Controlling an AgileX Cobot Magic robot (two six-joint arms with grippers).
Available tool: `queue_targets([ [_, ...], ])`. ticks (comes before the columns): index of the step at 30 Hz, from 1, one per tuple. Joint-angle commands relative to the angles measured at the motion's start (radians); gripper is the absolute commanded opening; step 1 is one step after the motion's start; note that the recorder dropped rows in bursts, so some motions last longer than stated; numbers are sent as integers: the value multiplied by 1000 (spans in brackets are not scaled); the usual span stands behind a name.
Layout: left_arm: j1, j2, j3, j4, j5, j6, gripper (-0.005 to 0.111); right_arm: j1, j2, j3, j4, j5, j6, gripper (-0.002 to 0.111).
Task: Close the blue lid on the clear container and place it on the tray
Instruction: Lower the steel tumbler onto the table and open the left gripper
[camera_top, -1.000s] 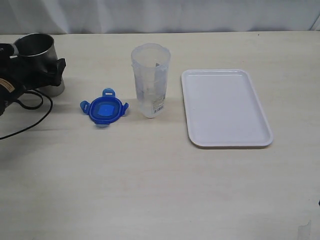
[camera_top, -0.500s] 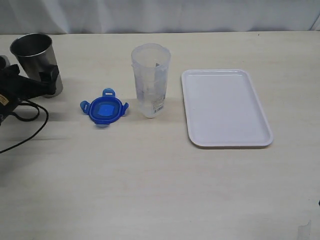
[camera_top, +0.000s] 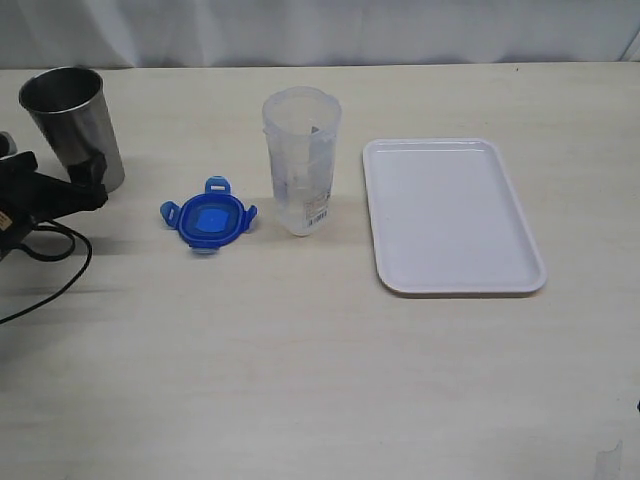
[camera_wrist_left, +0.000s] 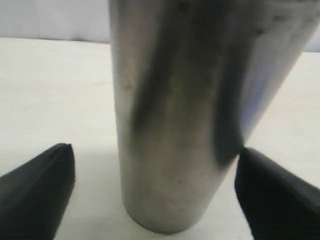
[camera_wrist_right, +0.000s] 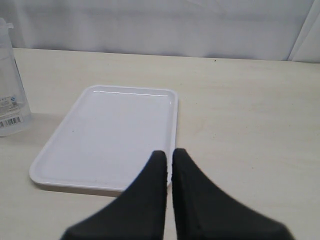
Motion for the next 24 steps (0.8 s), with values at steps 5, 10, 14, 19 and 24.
queue_targets([
  [5, 0, -8, 6, 98, -16, 9, 23, 4, -6, 2, -2, -1, 0, 4],
  [10, 0, -8, 4, 98, -16, 14, 0, 4, -6, 2, -2, -1, 0, 4],
  [14, 0, -4, -46, 154, -16, 20, 0, 4, -6, 2, -2, -1, 0, 4],
  [19, 0, 0, -98, 199, 44, 16, 0, 4, -6, 2, -2, -1, 0, 4],
  [24, 0, 0, -134, 199, 69, 16, 0, 4, -6, 2, -2, -1, 0, 4],
])
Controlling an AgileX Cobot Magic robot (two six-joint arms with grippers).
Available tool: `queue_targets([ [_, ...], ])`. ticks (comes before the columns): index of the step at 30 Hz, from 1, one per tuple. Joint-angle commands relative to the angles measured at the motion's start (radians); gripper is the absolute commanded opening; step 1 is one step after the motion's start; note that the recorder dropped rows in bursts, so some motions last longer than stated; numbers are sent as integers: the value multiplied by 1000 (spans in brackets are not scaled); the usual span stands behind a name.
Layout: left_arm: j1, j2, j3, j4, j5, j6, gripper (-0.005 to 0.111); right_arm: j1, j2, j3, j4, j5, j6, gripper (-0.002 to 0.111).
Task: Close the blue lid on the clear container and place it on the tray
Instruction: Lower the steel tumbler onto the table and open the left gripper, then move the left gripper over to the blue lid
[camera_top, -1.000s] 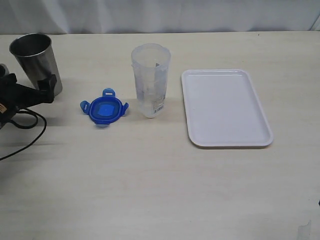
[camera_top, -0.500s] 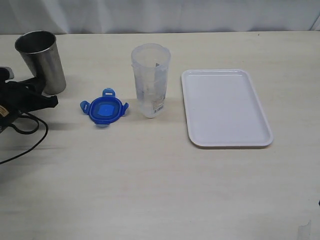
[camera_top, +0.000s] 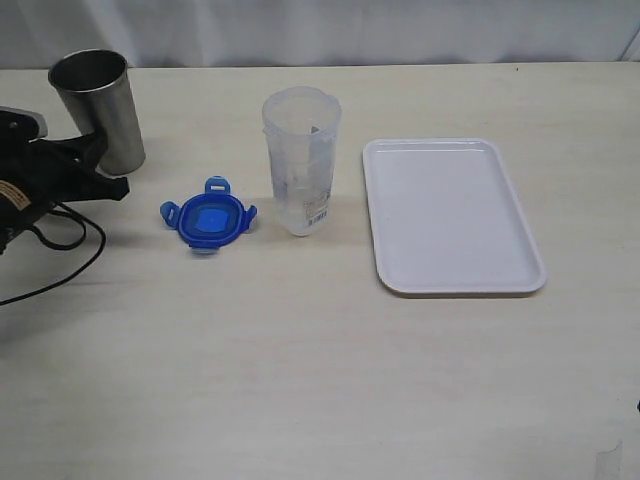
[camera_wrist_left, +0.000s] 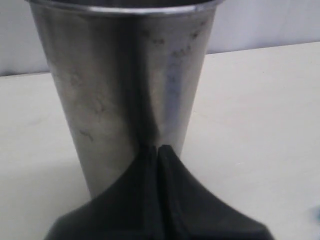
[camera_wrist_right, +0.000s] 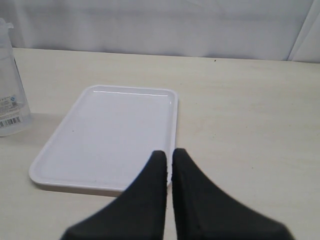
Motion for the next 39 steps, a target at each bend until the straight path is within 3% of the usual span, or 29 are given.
queue_targets([
  [1, 0, 2, -32, -3, 16, -1, 0, 4, -6, 2, -2, -1, 0, 4],
  [15, 0, 49, -96, 7, 52, -24, 0, 4, -6, 2, -2, -1, 0, 4],
  [24, 0, -116, 103, -81, 52, -25, 0, 4, -6, 2, -2, -1, 0, 4],
  [26, 0, -186, 146, -62, 80, -95, 0, 4, -6, 2, -2, -1, 0, 4],
  [28, 0, -250, 160, 3, 180, -231, 0, 4, -6, 2, -2, -1, 0, 4],
  [33, -2, -370, 138, 376, 507, -628, 0, 4, -6, 2, -2, -1, 0, 4],
  [39, -2, -421, 133, 712, 660, -988, 0, 4, -6, 2, -2, -1, 0, 4],
])
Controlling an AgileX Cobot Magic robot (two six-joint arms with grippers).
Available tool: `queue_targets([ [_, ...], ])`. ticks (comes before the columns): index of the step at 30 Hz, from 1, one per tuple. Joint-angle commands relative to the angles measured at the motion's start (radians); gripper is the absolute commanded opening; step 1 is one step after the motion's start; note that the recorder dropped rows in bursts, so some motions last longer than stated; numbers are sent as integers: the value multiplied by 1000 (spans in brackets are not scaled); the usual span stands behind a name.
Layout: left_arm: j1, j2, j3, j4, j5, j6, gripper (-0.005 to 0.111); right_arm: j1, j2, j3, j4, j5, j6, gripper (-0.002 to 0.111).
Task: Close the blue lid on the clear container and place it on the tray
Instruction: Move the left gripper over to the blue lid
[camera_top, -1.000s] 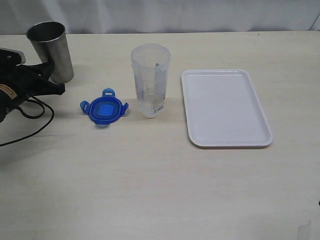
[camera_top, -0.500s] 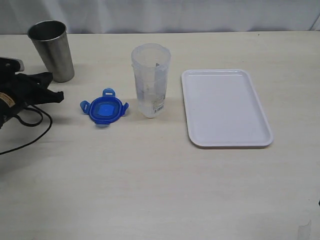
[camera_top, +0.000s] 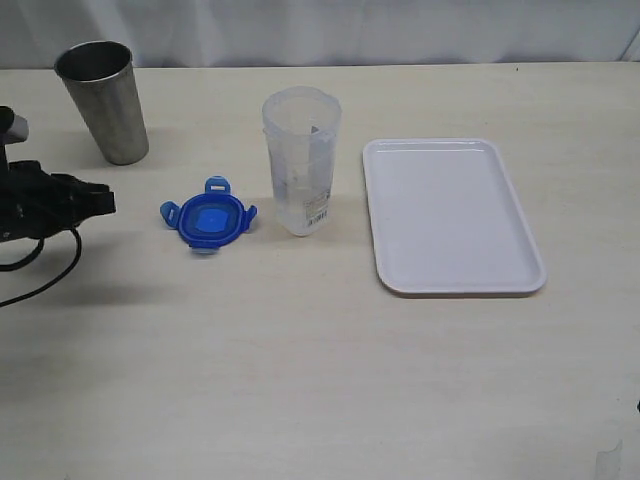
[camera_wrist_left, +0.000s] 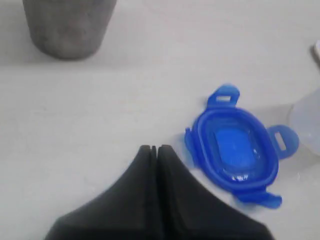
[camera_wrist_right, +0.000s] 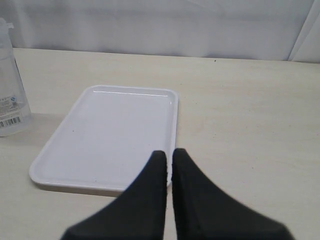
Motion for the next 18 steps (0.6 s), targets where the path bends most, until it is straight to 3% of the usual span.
queue_targets([
  [1, -4, -37, -7, 239, 101, -255, 0, 4, -6, 2, -2, -1, 0, 4],
  [5, -67, -58, -19, 264, 301, -284, 0, 4, -6, 2, -2, -1, 0, 4],
  [8, -154, -81, -55, 264, 542, -284, 0, 4, -6, 2, -2, -1, 0, 4],
  [11, -252, -99, -83, 243, 685, -286, 0, 4, -6, 2, -2, -1, 0, 4],
  [14, -318, -100, -103, 149, 714, -281, 0, 4, -6, 2, -2, -1, 0, 4],
  [18, -356, -100, -111, 112, 604, -277, 4, 4, -6, 2, -2, -1, 0, 4],
])
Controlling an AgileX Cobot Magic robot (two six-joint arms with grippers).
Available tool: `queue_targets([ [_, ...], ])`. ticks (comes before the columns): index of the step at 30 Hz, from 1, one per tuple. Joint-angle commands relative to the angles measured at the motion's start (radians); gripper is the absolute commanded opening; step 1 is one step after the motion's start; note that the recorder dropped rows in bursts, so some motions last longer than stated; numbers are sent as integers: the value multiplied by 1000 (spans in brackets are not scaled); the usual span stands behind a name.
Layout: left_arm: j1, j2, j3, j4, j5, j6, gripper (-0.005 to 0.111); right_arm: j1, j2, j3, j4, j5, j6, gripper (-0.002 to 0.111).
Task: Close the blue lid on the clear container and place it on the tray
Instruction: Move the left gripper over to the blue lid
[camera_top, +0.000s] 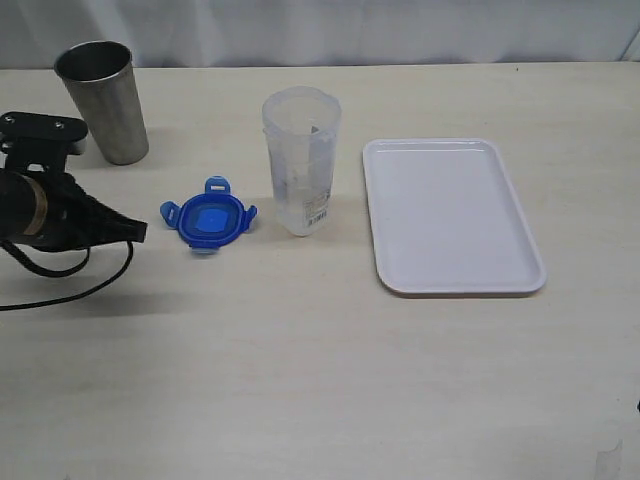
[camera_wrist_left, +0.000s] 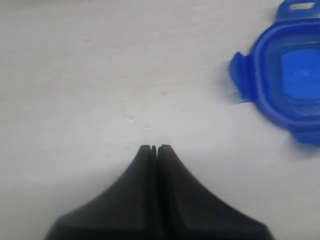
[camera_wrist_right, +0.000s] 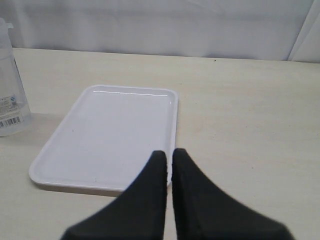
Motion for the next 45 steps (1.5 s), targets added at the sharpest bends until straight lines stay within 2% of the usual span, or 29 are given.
queue_targets([
  [1, -39, -9, -10, -48, -107, -1, 8, 4, -6, 2, -2, -1, 0, 4],
  [7, -50, -9, -10, -48, -172, -45, 43, 4, -6, 2, -2, -1, 0, 4],
  [15, -50, -9, -53, 7, -67, -49, 45, 4, -6, 2, -2, -1, 0, 4],
  [17, -50, -9, -95, 4, 35, -49, 44, 4, -6, 2, -2, -1, 0, 4],
  [20, -50, -9, -157, -20, 281, -43, 44, 4, -6, 2, -2, -1, 0, 4],
  [22, -50, -9, -199, -127, 440, 89, 44, 4, -6, 2, -2, -1, 0, 4],
  [25, -42, -9, -268, -474, 559, 447, 44, 4, -6, 2, -2, -1, 0, 4],
  [28, -31, -6, -322, -878, 610, 896, 44, 4, -6, 2, -2, -1, 0, 4],
  [29, -26, -5, -333, -998, 608, 1004, 44, 4, -6, 2, -2, -1, 0, 4],
  [31, -25, -3, -337, -1139, 555, 1125, 44, 4, -6, 2, -2, -1, 0, 4],
  [35, -25, 23, -345, -1203, 426, 1153, 44, 4, -6, 2, -2, -1, 0, 4],
  [45, -25, 233, -445, -1210, 429, 1203, 44, 4, -6, 2, -2, -1, 0, 4],
])
